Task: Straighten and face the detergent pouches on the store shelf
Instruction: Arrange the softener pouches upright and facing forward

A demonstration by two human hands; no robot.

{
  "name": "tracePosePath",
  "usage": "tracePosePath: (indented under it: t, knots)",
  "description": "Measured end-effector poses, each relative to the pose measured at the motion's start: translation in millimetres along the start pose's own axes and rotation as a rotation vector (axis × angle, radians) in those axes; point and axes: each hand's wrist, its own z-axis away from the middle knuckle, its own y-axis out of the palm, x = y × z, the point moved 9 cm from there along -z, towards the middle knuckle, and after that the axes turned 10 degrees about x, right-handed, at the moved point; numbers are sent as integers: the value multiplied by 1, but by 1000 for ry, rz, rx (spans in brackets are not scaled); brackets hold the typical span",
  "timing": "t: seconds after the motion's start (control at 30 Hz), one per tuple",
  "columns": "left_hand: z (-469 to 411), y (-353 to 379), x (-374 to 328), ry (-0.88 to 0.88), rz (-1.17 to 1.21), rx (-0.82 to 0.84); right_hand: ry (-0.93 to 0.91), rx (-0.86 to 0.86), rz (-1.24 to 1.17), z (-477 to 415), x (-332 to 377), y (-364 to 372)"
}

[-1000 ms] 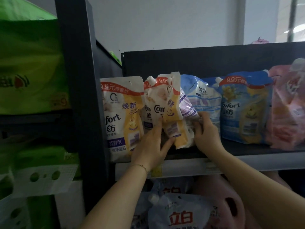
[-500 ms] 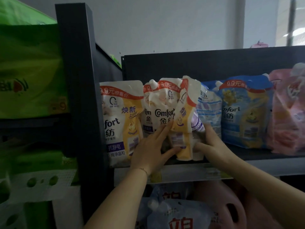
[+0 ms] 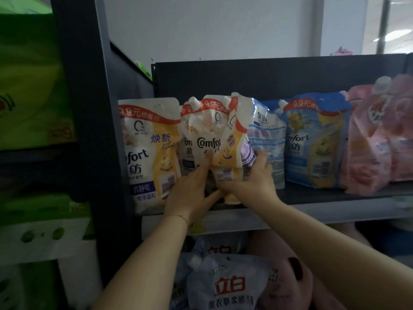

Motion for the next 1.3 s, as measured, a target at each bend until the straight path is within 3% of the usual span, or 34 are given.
tracePosePath:
  t: [0.3,0.5,0.8,1.03,1.3]
  knots:
    - [2,0,7,-32,47,-27,98,45,19,-10,-18,-3]
    - [1,-1,9,-31,97,-22,39,77,-305,-12,-20,-32]
    - [4,-4,5,-19,153,-58,50,122,-499,-6,-35,-47]
    - [11,-10,0,35,198,-106,47,266,-658,-9,-28,-31]
    - [13,-21,-3,134,66,-307,75,464,-877,-25,-22,14]
